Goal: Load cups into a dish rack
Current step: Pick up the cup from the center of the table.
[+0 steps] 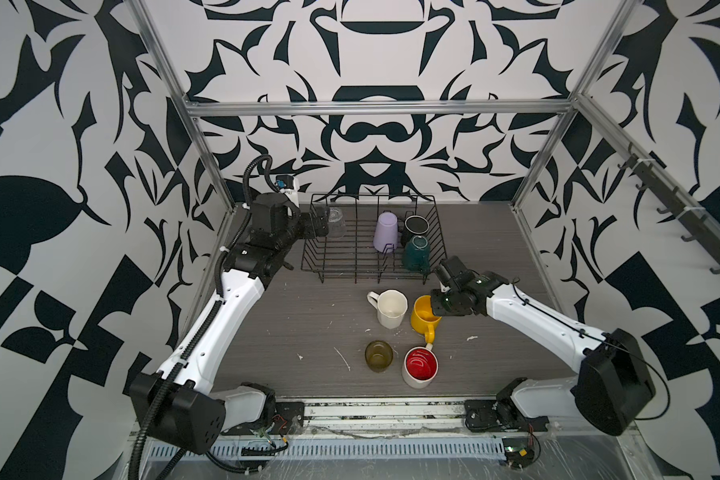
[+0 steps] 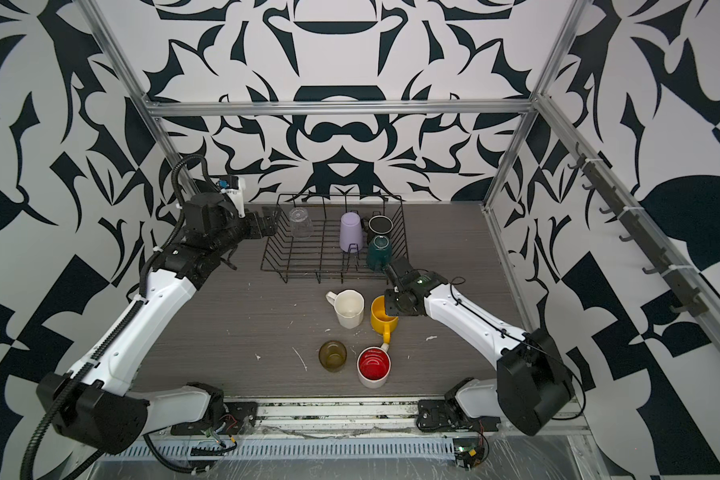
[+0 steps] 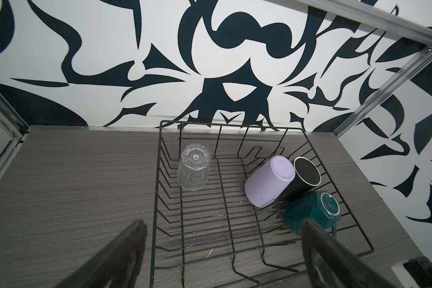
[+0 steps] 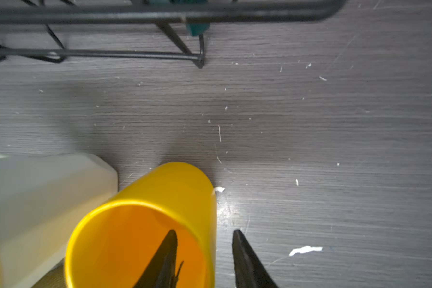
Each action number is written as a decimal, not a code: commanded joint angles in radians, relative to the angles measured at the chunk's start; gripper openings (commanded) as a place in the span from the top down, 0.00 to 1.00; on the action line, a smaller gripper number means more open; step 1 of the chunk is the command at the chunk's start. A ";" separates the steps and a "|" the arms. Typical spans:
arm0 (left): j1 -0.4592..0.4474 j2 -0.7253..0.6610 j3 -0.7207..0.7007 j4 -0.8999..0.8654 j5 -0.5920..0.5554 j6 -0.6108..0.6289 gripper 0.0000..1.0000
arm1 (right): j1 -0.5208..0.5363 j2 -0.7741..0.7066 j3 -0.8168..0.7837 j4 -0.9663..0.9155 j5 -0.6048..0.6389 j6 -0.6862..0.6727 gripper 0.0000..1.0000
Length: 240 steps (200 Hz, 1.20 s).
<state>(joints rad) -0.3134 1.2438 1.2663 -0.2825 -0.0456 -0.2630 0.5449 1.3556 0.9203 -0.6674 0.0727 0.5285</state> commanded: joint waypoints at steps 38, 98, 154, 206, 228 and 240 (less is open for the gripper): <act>0.005 -0.108 -0.078 0.050 -0.049 0.002 0.01 | 0.015 0.032 -0.004 0.036 0.042 0.006 0.79; 0.005 -0.183 -0.174 0.149 -0.062 0.001 0.01 | 0.018 0.001 0.001 -0.002 0.079 0.003 1.00; 0.006 -0.224 -0.251 0.267 -0.005 -0.017 0.01 | 0.013 -0.119 0.049 -0.117 0.111 -0.024 1.00; 0.006 -0.247 -0.313 0.394 0.095 -0.029 0.01 | -0.046 -0.319 0.128 -0.165 0.093 -0.030 1.00; 0.005 -0.259 -0.346 0.457 0.158 -0.029 0.01 | -0.052 -0.368 0.175 -0.108 0.025 -0.033 1.00; 0.011 -0.259 -0.356 0.478 0.212 -0.027 0.01 | -0.053 -0.380 0.191 -0.056 -0.020 -0.031 1.00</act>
<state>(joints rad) -0.3122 1.0065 0.9325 0.0864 0.0532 -0.2863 0.4919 1.0199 1.0275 -0.8532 0.1444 0.4976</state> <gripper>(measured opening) 0.992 0.102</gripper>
